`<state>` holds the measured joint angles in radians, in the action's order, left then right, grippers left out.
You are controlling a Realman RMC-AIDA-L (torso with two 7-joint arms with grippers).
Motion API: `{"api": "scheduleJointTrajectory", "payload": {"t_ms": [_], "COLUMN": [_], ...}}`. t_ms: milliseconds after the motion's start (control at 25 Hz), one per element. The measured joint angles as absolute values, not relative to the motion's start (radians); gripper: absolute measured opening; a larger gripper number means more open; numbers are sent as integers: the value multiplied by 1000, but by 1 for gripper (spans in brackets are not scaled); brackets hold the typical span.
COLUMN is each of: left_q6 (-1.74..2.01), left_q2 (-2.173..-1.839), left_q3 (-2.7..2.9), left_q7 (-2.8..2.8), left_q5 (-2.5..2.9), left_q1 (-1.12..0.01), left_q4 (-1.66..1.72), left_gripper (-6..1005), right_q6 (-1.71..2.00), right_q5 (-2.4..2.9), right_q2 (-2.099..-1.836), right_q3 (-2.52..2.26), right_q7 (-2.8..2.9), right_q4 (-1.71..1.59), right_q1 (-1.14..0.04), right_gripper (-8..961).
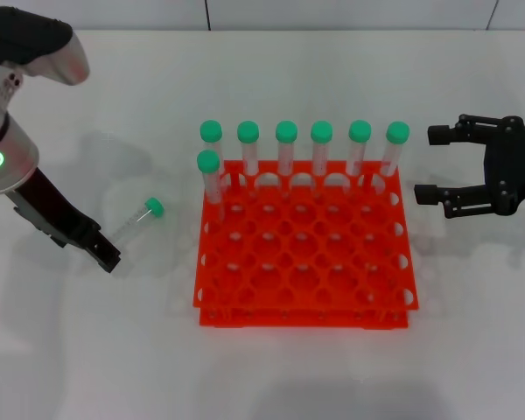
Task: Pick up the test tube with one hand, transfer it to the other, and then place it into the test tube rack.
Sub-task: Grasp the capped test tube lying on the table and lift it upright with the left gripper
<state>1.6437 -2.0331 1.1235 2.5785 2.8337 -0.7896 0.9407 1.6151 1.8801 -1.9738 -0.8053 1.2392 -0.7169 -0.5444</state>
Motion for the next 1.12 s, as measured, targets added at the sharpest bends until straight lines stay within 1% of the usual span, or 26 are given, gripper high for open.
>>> {"api": "scheduleJointTrajectory", "payload": {"t_ms": [200,440,640,760,1120], "left_q6": [1613,1589,1565,1551,1539], "left_q2": [-2036,-2038,-2039,-2045,-2055], "left_q3": [1144,1153,1164,1164,1167], "left_q7": [2582,2585,2585,2585,2595], "left_q5": [2834,2833,2833,2833,2833], "left_q1": [-797,-795,-813,-815,-816], "left_q4": [927,918,870,862,862], "left_gripper": [841,645,589,555,488], "right_q6": [1614,1605,1605,1604,1603], "right_q5": [1879,1879,1879,1879,1879], "right_q2": [-1975,-1982,-1985,-1985,-1986], "right_q3": [-805,-805,-805,-805,-805], "right_q7": [1237,1237,1236,1236,1236], "right_q4": [-715,-716,-718,-716,-715], "right_q1": [-545,-542,-541,-540,-536], "right_gripper": [873,873,873,873,873]}}
